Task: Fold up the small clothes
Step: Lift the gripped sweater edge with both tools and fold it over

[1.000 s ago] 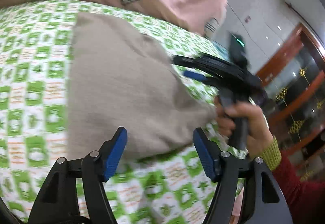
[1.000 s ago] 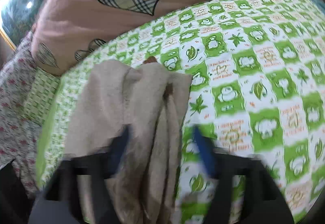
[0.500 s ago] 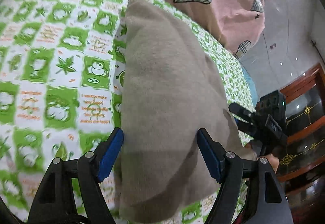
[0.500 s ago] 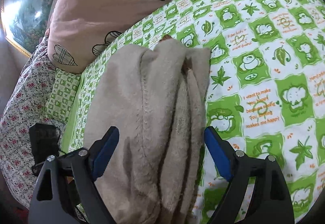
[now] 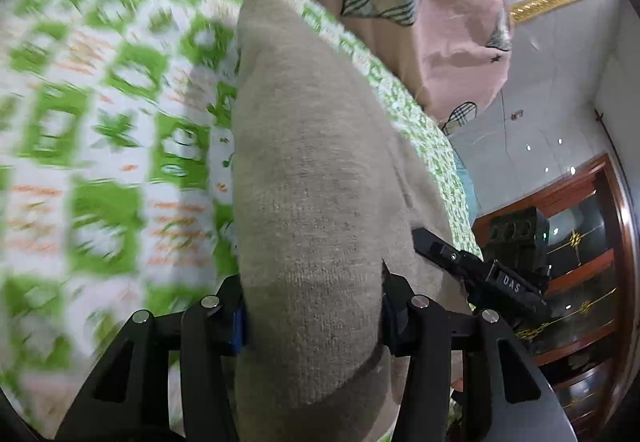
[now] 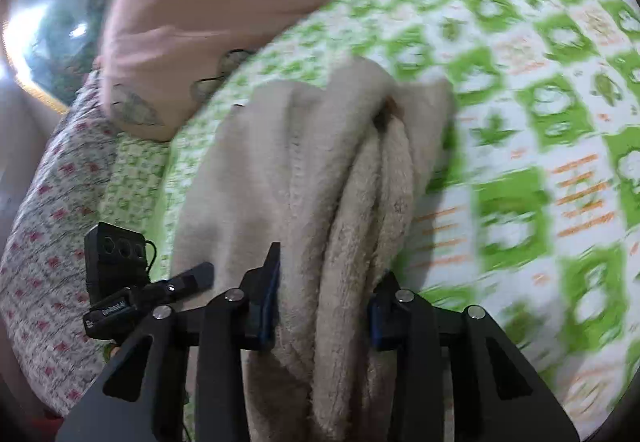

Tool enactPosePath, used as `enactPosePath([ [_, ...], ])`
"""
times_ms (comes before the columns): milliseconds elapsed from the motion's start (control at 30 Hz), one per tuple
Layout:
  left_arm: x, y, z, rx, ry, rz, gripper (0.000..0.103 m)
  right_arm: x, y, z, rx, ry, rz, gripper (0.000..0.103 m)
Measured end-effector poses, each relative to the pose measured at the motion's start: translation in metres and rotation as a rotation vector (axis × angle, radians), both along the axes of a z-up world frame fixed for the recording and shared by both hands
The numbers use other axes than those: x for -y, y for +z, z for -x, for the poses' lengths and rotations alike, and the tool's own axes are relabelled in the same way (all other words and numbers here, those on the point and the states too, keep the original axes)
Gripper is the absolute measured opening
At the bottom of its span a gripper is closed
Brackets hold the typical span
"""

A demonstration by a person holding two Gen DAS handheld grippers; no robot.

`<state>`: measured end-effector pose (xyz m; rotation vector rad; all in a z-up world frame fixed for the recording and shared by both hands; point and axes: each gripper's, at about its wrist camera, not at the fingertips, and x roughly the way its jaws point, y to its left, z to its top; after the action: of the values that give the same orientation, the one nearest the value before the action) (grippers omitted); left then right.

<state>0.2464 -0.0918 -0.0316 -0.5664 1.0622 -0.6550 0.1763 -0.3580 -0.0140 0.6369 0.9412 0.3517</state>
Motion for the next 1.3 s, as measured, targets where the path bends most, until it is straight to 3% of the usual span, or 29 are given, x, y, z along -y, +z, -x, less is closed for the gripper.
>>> enactPosePath([
  [267, -0.091, 0.041, 0.074, 0.064, 0.106, -0.058, 0.050, -0.090, 0.006, 0.013, 0.069, 0.184, -0.091, 0.036],
  [367, -0.116, 0.036, 0.089, 0.056, 0.131, -0.066, 0.050, -0.119, -0.002, 0.013, 0.065, 0.230, -0.114, 0.035],
  [500, -0.136, 0.003, 0.098, 0.000, 0.164, -0.074, 0.056, -0.145, -0.022, 0.009, 0.013, 0.259, -0.078, 0.036],
  [633, -0.146, -0.019, 0.100, -0.036, 0.198, 0.020, 0.064, -0.142, -0.040, 0.009, -0.032, 0.237, -0.088, 0.043],
  [733, -0.152, -0.014, 0.102, -0.015, 0.197, 0.021, 0.065, -0.133, -0.033, 0.012, -0.043, 0.222, -0.019, 0.055],
  [867, -0.175, -0.013, 0.096, -0.012, 0.238, 0.055, 0.072, -0.121, -0.003, 0.020, 0.033, 0.167, 0.096, 0.056],
  [967, -0.186, -0.012, 0.081, -0.015, 0.262, 0.075, 0.072, -0.117, 0.018, 0.011, 0.109, 0.113, 0.108, 0.056],
  [1067, -0.185, -0.012, 0.062, -0.018, 0.264, 0.065, 0.072, -0.125, 0.017, -0.012, 0.107, 0.122, 0.116, 0.056],
  [1100, -0.180, -0.012, 0.054, -0.024, 0.264, 0.060, 0.072, -0.130, 0.014, -0.021, 0.094, 0.125, 0.130, 0.055],
  [1133, -0.177, -0.011, 0.047, -0.026, 0.262, 0.054, 0.072, -0.135, 0.011, -0.028, 0.083, 0.132, 0.136, 0.047],
  [1167, -0.174, -0.011, 0.041, -0.027, 0.261, 0.042, 0.072, -0.142, 0.006, -0.037, 0.064, 0.148, 0.136, 0.028],
  [1200, -0.172, -0.010, 0.037, -0.032, 0.263, 0.025, 0.072, -0.148, 0.002, -0.043, 0.053, 0.161, 0.137, 0.019],
  [1300, -0.167, -0.004, 0.032, -0.024, 0.251, -0.016, 0.071, -0.146, 0.016, -0.042, 0.106, 0.161, 0.143, 0.010],
])
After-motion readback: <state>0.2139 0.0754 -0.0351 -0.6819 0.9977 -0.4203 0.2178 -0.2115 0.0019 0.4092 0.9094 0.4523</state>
